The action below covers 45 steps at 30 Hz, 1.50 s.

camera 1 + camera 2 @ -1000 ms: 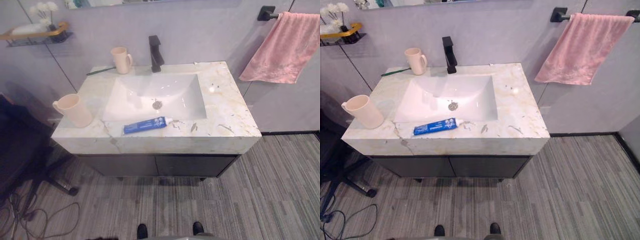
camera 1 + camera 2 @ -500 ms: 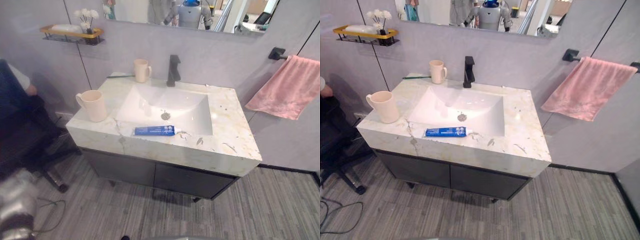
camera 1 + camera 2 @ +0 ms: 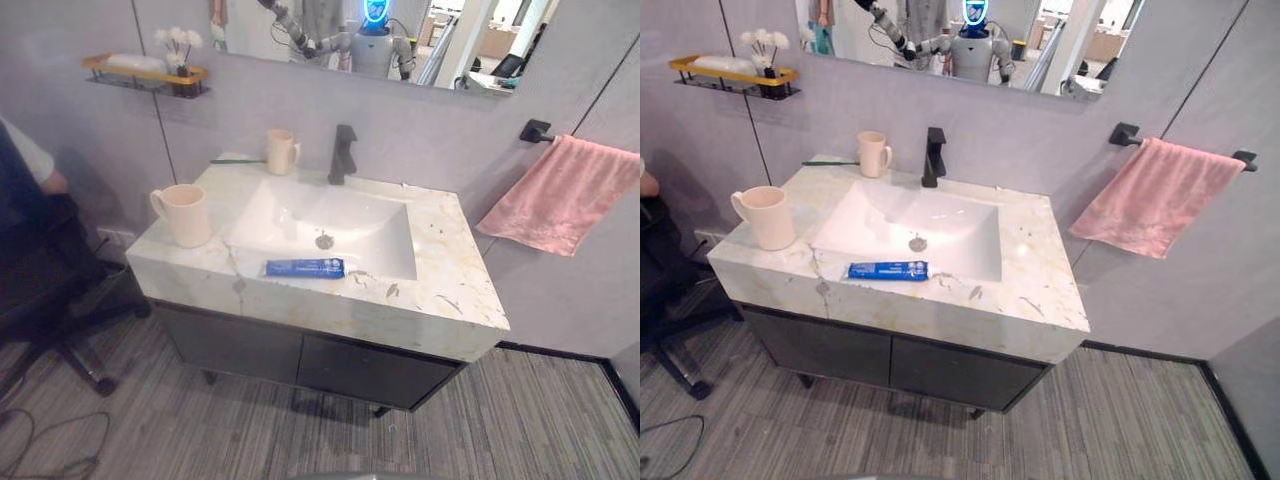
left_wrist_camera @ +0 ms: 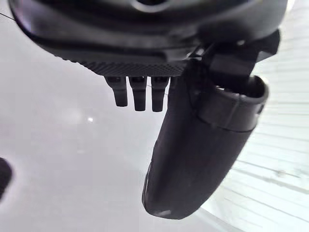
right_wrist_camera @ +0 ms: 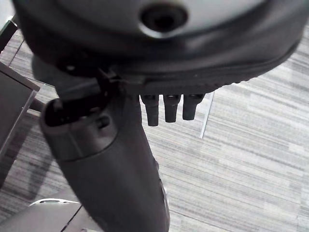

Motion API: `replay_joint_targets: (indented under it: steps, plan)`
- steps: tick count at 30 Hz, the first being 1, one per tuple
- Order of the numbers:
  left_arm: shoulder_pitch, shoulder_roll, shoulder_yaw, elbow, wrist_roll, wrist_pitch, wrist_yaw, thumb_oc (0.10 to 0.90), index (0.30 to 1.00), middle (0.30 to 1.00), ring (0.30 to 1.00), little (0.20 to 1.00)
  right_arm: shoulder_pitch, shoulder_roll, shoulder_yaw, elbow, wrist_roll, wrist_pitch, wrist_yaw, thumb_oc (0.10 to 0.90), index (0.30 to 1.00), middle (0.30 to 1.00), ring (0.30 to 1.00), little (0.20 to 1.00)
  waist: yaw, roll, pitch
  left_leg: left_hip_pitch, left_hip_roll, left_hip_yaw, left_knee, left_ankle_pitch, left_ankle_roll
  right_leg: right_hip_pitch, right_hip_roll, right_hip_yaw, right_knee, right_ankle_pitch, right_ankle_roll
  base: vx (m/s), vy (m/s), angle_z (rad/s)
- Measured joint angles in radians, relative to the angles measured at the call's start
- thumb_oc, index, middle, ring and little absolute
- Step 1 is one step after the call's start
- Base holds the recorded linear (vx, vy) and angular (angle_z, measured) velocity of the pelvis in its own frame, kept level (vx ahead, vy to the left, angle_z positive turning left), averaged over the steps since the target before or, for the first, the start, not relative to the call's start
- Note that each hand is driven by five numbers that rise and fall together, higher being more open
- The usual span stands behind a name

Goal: Organize the bathroom.

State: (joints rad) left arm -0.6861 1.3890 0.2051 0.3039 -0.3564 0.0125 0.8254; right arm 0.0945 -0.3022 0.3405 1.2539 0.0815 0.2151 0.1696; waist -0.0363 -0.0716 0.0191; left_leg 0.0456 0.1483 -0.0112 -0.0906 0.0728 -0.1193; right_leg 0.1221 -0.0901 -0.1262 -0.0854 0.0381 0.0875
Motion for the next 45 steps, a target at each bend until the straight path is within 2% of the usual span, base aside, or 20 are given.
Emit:
replay_joint_targets:
  steps: [3,4,5,6,7,8,9,10,13,15,17,19,20,25,28,32,39,43,44,45]
  plan:
    - [-0.242,0.108,-0.292,-0.007,0.055,0.039,-0.196,0.8,0.9,0.9,0.9,0.9,-0.013,-0.002,0.031,0.008,-0.028,0.016,0.015,0.8,0.9,0.9,0.9,0.9,-0.01,0.031,-0.021,-0.001,-0.001,0.01,0.0,0.0,-0.001,-0.007,-0.002,0.011,0.0,0.002,0.002,-0.02,0.005,-0.08]
    - [-0.343,0.135,-0.442,-0.014,0.055,0.04,-0.272,0.8,0.9,0.9,0.9,0.9,-0.012,-0.004,0.033,0.012,-0.036,0.022,0.018,0.8,0.9,0.9,0.9,0.9,-0.012,0.047,-0.031,-0.002,-0.003,0.013,0.0,0.0,-0.001,-0.011,-0.004,0.012,0.0,0.002,0.003,-0.03,0.003,-0.07]
    - [-0.402,0.148,-0.519,-0.017,0.053,0.041,-0.317,0.8,0.9,0.9,0.9,0.9,-0.012,-0.006,0.034,0.015,-0.036,0.021,0.019,0.8,0.9,0.9,0.9,0.9,-0.011,0.053,-0.035,-0.002,-0.003,0.015,0.0,0.0,-0.001,-0.011,-0.004,0.016,0.0,0.002,0.003,-0.04,0.004,-0.09]
    - [-0.472,0.168,-0.625,-0.036,0.053,0.037,-0.419,0.8,0.9,0.9,0.9,0.9,-0.022,-0.009,0.035,0.026,-0.036,0.022,0.019,0.8,0.9,0.9,0.9,0.9,-0.013,0.07,-0.044,-0.002,-0.003,0.02,0.0,-0.001,-0.001,-0.014,-0.004,0.019,0.0,0.004,0.005,-0.04,0.005,-0.1]
    - [-0.549,0.167,-0.746,-0.06,0.053,0.025,-0.509,0.8,0.9,0.9,0.9,0.9,-0.03,-0.016,0.035,0.028,-0.036,0.029,0.019,0.8,0.9,0.9,0.9,0.9,-0.018,0.085,-0.052,-0.002,-0.004,0.023,0.0,-0.001,-0.001,-0.015,-0.006,0.02,0.0,0.005,0.006,-0.04,0.006,-0.08]
    - [-0.593,0.167,-0.816,-0.07,0.053,0.013,-0.553,0.8,0.9,0.9,0.9,0.9,-0.031,-0.02,0.034,0.03,-0.036,0.034,0.021,0.8,0.9,0.9,0.9,0.9,-0.018,0.089,-0.058,-0.002,-0.004,0.023,0.0,0.0,-0.001,-0.015,-0.006,0.02,0.0,0.005,0.007,-0.03,0.008,-0.05]
    - [-0.688,0.159,-0.967,-0.095,0.055,-0.011,-0.645,0.8,0.9,0.9,0.9,0.9,-0.033,-0.027,0.033,0.031,-0.036,0.034,0.021,0.8,0.9,0.9,0.9,0.9,-0.02,0.109,-0.06,-0.002,-0.003,0.032,0.0,-0.004,-0.006,-0.017,-0.006,0.023,0.0,0.005,0.007,0.0,0.0,0.0]
    - [-0.722,0.149,-1.02,-0.107,0.056,-0.021,-0.679,0.8,0.9,0.9,0.9,0.9,-0.035,-0.029,0.033,0.032,-0.036,0.035,0.021,0.8,0.9,0.9,0.9,0.9,-0.02,0.113,-0.059,-0.003,-0.002,0.035,0.0,-0.004,-0.007,-0.018,-0.006,0.022,0.0,0.005,0.007,-0.04,0.007,-0.01]
    - [-0.992,0.082,-1.391,-0.16,0.132,-0.102,-0.848,0.8,0.9,0.9,0.9,0.9,-0.04,-0.032,0.034,0.04,-0.038,0.039,0.026,0.8,0.9,0.9,0.9,0.9,-0.02,0.127,-0.061,-0.005,0.005,0.056,0.0,-0.002,-0.008,-0.026,-0.004,0.025,0.0,0.005,0.007,-0.02,0.005,-0.03]
    - [-1.095,0.051,-1.522,-0.158,0.147,-0.173,-0.948,0.8,0.9,0.9,0.9,0.9,-0.047,-0.041,0.03,0.046,-0.038,0.04,0.03,0.8,0.9,0.9,0.9,0.9,-0.027,0.135,-0.062,-0.013,0.004,0.061,0.0,-0.001,-0.008,-0.033,-0.004,0.028,0.0,0.007,0.01,-0.03,0.008,-0.06]
    - [-1.155,0.021,-1.598,-0.15,0.164,-0.203,-1.012,0.8,0.9,0.9,0.9,0.9,-0.047,-0.044,0.03,0.047,-0.038,0.042,0.034,0.8,0.9,0.9,0.9,0.9,-0.032,0.135,-0.061,-0.02,0.004,0.061,0.0,0.003,-0.004,-0.04,-0.004,0.027,0.004,0.007,0.01,-0.02,0.005,-0.01]
    - [-1.175,0.02,-1.631,-0.142,0.166,-0.217,-1.041,0.8,0.9,0.9,0.9,0.9,-0.047,-0.048,0.03,0.047,-0.039,0.044,0.037,0.8,0.9,0.9,0.9,0.9,-0.037,0.136,-0.06,-0.022,0.003,0.062,0.001,0.005,-0.006,-0.043,-0.004,0.028,0.005,0.008,0.01,0.0,0.0,0.0]
    - [-1.187,0.018,-1.665,-0.095,0.173,-0.246,-1.087,0.8,0.9,0.9,0.9,0.9,-0.046,-0.055,0.022,0.047,-0.039,0.048,0.041,0.8,0.9,0.9,0.9,0.9,-0.042,0.14,-0.058,-0.021,0.002,0.063,0.001,0.008,-0.011,-0.042,-0.006,0.028,0.005,0.008,0.01,0.0,0.0,0.0]
    - [-1.185,0.027,-1.687,0.064,0.207,-0.266,-1.295,0.8,0.9,0.9,0.9,0.9,-0.05,-0.067,0.022,0.047,-0.046,0.062,0.046,0.8,0.9,0.9,0.9,0.9,-0.043,0.148,-0.027,-0.021,-0.003,0.068,0.001,0.008,-0.011,-0.044,-0.011,0.032,0.005,0.008,0.01,0.0,0.0,0.0]
    - [-1.161,0.044,-1.693,0.069,0.195,-0.298,-1.384,0.8,0.9,0.9,0.9,0.9,-0.049,-0.079,0.023,0.048,-0.047,0.064,0.051,0.8,0.9,0.9,0.9,0.9,-0.043,0.164,-0.019,-0.018,-0.006,0.071,0.001,0.008,-0.011,-0.043,-0.014,0.034,0.005,0.008,0.01,0.0,0.0,0.0]
    - [-1.14,0.037,-1.693,-0.026,0.132,-0.287,-1.467,0.8,0.9,0.9,0.9,0.9,-0.059,-0.08,0.024,0.057,-0.047,0.063,0.058,0.8,0.9,0.9,0.9,0.9,-0.046,0.171,-0.015,-0.018,-0.005,0.071,0.001,0.008,-0.011,-0.044,-0.012,0.034,0.005,0.008,0.01,0.0,0.0,0.0]
    - [-1.14,-0.011,-1.692,-0.122,0.073,-0.205,-1.499,0.8,0.9,0.9,0.9,0.9,-0.072,-0.08,0.025,0.066,-0.046,0.061,0.058,0.8,0.9,0.9,0.9,0.9,-0.076,0.169,-0.013,-0.019,-0.003,0.075,0.0,0.005,-0.009,-0.046,-0.01,0.037,0.005,0.008,0.011,0.0,0.0,0.0]
    - [-1.096,-0.014,-1.645,-0.121,0.044,-0.082,-1.574,0.8,0.9,0.9,0.9,0.9,-0.066,-0.079,0.024,0.067,-0.047,0.06,0.057,0.8,0.9,0.9,0.9,0.9,-0.081,0.164,-0.008,-0.018,-0.002,0.086,0.001,0.004,-0.01,-0.051,-0.01,0.048,0.005,0.009,0.012,-0.01,0.002,-0.07]
    - [-1.071,-0.016,-1.619,-0.121,0.04,-0.061,-1.583,0.8,0.9,0.9,0.9,0.9,-0.064,-0.079,0.024,0.068,-0.047,0.06,0.057,0.8,0.9,0.9,0.9,0.9,-0.081,0.162,-0.006,-0.018,-0.003,0.086,0.001,0.004,-0.01,-0.051,-0.01,0.048,0.005,0.009,0.012,0.0,0.0,0.0]
    - [-1.011,-0.018,-1.556,-0.121,0.03,-0.002,-1.605,0.8,0.9,0.9,0.9,0.9,-0.064,-0.078,0.025,0.068,-0.046,0.06,0.057,0.8,0.9,0.9,0.9,0.9,-0.082,0.161,-0.003,-0.017,-0.003,0.087,0.0,0.004,-0.01,-0.051,-0.011,0.049,0.005,0.009,0.012,0.0,0.0,0.0]
